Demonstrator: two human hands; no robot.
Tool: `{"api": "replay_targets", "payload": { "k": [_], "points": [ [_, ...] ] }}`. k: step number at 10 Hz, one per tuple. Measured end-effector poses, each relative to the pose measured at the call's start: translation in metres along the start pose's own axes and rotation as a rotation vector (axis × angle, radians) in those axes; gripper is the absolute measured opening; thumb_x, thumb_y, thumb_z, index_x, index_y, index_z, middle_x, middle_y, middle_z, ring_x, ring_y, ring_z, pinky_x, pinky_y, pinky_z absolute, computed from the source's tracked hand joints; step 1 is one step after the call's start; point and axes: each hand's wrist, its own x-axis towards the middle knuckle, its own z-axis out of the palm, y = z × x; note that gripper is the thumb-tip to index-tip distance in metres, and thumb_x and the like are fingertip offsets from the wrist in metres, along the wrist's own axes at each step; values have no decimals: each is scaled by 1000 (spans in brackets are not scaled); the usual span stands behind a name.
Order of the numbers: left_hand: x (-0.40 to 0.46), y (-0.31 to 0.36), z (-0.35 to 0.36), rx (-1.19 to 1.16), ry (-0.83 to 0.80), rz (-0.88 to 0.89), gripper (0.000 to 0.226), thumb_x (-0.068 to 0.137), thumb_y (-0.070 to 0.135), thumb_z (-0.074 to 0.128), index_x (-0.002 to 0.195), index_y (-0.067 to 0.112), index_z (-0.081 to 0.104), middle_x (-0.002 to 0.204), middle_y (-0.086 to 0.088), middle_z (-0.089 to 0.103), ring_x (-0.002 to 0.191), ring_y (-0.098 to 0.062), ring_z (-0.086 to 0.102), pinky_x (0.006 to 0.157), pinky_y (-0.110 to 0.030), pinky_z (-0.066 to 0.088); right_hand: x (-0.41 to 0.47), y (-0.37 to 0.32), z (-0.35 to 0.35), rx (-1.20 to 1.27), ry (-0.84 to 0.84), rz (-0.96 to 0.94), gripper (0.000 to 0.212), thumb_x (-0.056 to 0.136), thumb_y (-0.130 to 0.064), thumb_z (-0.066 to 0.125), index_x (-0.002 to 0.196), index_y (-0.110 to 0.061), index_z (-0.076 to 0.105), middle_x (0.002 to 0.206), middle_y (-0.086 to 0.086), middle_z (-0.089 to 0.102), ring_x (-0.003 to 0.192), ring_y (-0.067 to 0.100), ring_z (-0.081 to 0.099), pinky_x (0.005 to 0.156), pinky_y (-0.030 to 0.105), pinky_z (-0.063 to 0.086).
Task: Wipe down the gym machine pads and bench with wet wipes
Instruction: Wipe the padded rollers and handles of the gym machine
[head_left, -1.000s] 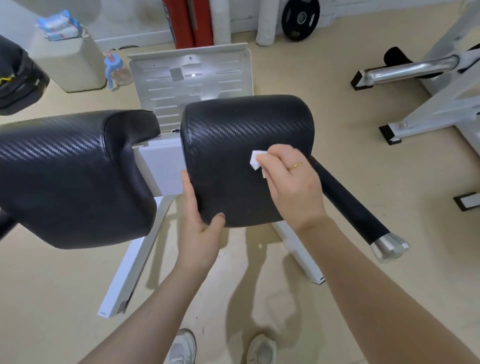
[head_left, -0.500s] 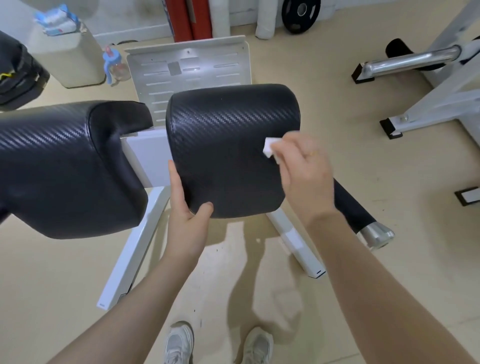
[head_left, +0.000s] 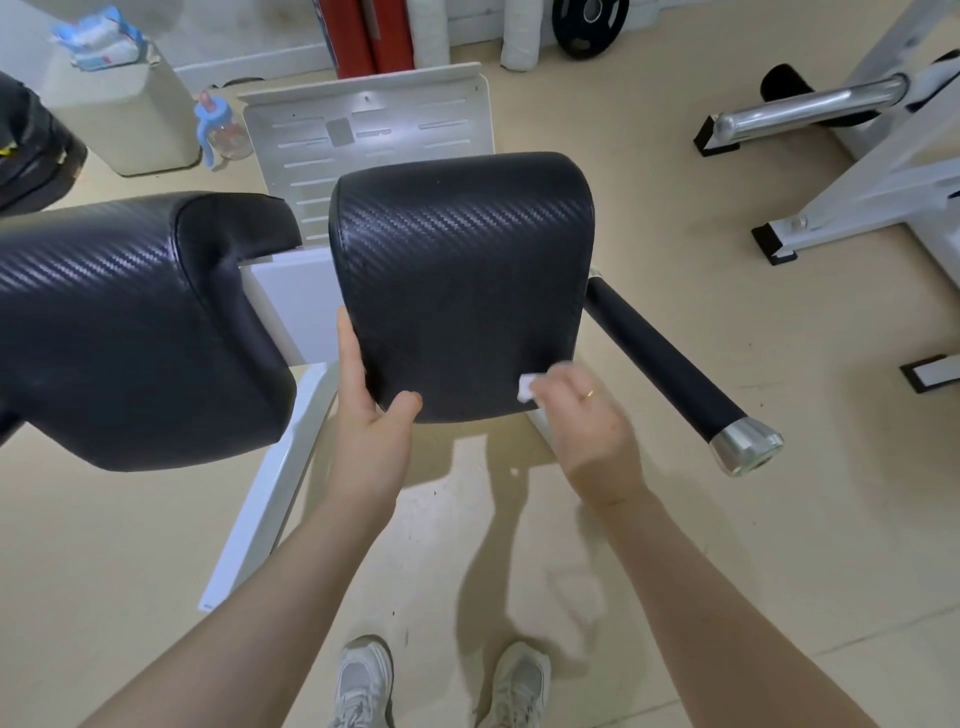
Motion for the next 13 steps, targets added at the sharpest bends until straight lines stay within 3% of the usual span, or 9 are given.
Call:
{"api": "replay_targets", "payload": {
  "k": [1,2,3,4,5,7,8,11,13],
  "points": [
    [0,-4,-5,19,-43,-39,96,80,-14,39,141,54,7,151,17,28,139,-11,30,112,-48,31,28,-21,-29,163,256,-66,16,88,-18,48,81,-16,62,74,-18,49,69,1,49,64,11,35],
    [0,-4,-7,15,-57,-57,99,79,-16,39,140,56,8,150,20,27,139,-9,29,112,-49,30,42,-14,-23,30,334,-226,16,84,-7,45,82,-8,61,83,-1,56,72,14,51,65,21,40],
    [0,-4,-5,-2,-54,-53,100,77,-17,38,142,53,9,150,20,28,138,-8,30,111,-48,32,20,5,5,48,240,-146,23,89,-12,42,91,-10,65,83,-20,51,78,-1,44,69,4,35],
    [-1,-6,-6,-30,-73,-55,100,77,-20,38,142,51,10,148,21,30,136,-5,33,110,-47,34,-6,19,26,-194,197,-65,22,90,-20,43,83,-27,62,82,-21,52,83,8,51,71,5,39],
    [0,0,-14,-58,-117,-74,98,77,-21,36,143,47,15,144,21,38,134,-4,37,109,-48,35,-18,-6,26,-19,192,-132,25,87,-12,38,84,-16,62,88,-4,55,82,22,58,70,26,50],
    [3,14,-29,-18,-115,-142,83,78,-7,36,141,46,28,143,27,36,132,5,33,110,-37,35,43,-94,-11,211,562,-121,14,89,-4,51,84,-5,64,90,10,59,79,10,51,70,10,38],
    [7,22,-38,-107,-159,-155,77,66,-2,36,132,37,46,123,28,56,116,11,48,87,-11,45,50,-116,5,205,530,-105,13,89,-5,52,85,-4,65,91,11,59,79,10,51,71,15,40],
    [14,15,-64,-348,-152,-287,70,70,-9,23,129,19,50,136,0,53,126,-18,49,109,-33,35,24,-126,53,15,213,-315,19,86,-2,47,95,0,64,93,16,60,84,31,56,67,33,48],
    [8,-2,-59,-180,-278,-251,77,71,-2,26,135,35,44,132,24,52,126,-1,45,107,-26,32,29,-86,49,-41,299,-299,20,87,-10,43,88,-7,63,87,1,51,75,12,44,66,20,35]
  ]
}}
